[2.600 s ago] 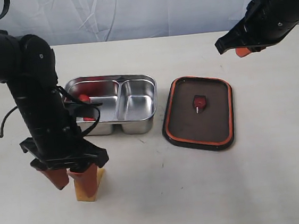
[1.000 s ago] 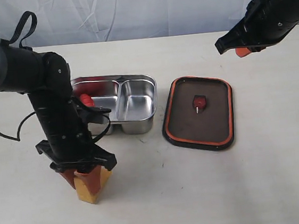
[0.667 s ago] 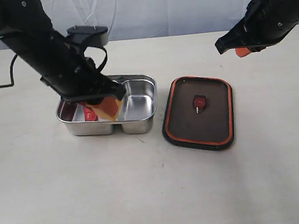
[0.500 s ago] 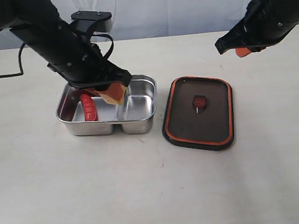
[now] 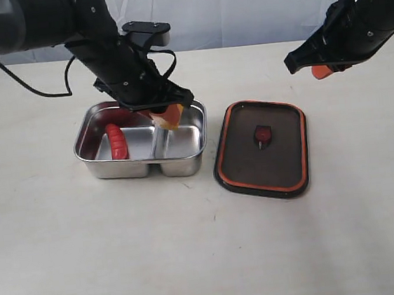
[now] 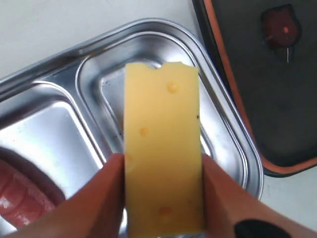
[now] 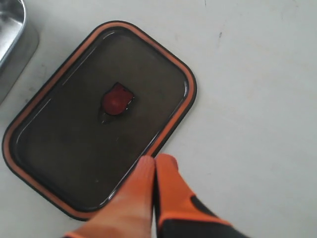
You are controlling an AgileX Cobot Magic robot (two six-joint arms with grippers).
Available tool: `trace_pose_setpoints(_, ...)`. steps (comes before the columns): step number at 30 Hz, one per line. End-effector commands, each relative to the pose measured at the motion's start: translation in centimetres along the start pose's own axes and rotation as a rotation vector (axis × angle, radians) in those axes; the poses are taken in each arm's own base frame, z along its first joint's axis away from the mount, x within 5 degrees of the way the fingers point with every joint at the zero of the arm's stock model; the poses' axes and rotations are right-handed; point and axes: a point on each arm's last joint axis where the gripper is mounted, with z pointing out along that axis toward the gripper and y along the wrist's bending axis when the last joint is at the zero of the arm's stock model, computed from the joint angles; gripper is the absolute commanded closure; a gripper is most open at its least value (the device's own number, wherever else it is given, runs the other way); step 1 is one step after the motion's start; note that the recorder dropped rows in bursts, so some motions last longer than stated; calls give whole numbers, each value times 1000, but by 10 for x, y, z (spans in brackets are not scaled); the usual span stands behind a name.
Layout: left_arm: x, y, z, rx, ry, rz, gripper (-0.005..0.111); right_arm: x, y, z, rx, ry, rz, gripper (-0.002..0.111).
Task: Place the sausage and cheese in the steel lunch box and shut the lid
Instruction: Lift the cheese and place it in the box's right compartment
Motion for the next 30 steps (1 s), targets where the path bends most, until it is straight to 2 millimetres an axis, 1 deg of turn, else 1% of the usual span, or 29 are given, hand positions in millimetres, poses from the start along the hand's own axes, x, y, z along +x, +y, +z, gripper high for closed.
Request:
trace_pose_setpoints(1, -4, -1, 5, 5, -6, 1, 107, 2, -1, 1, 0, 19, 13, 109)
trace_pose_setpoints(3, -4, -1, 5, 5, -5, 1, 106, 3, -1, 1, -1, 26, 13, 109)
trace_pose_setpoints(5, -4, -1, 5, 5, -5, 1, 100, 3, -1, 1, -1, 26, 13, 109)
trace_pose_setpoints(8, -3, -2, 5, 19, 3, -8, 85, 2, -1, 1, -1, 24, 13, 109)
trace_pose_setpoints(10, -3, -3, 5, 28, 7, -13, 71, 2, -1, 1, 1, 22, 11, 109)
trace_pose_setpoints(13, -2, -3, 5, 30, 16, -13, 55, 2, -2, 1, 2, 23, 10, 109)
trace_pose_setpoints(15, -2, -4, 5, 31, 20, -13, 49, 2, -2, 1, 4, 23, 10, 109)
trace_pose_setpoints(17, -1, -4, 5, 34, 31, -9, 47, 2, -2, 1, 4, 23, 10, 109)
trace_pose_setpoints(22, -1, -4, 4, 36, 33, 10, 49, 2, -2, 1, 4, 21, 26, 109)
trace_pose_setpoints(23, -2, -4, 3, 33, 30, 12, 50, 2, -2, 1, 5, 19, 35, 109)
trace_pose_setpoints(26, -3, -5, -3, 25, 31, 28, 68, 2, -2, 1, 7, 15, 48, 109)
trace_pose_setpoints(27, -4, -4, -7, 12, 33, 41, 78, 2, -2, 1, 7, 15, 48, 109)
trace_pose_setpoints(30, -1, 1, -19, -32, 61, 83, 103, 3, -2, 1, 5, 32, 48, 109)
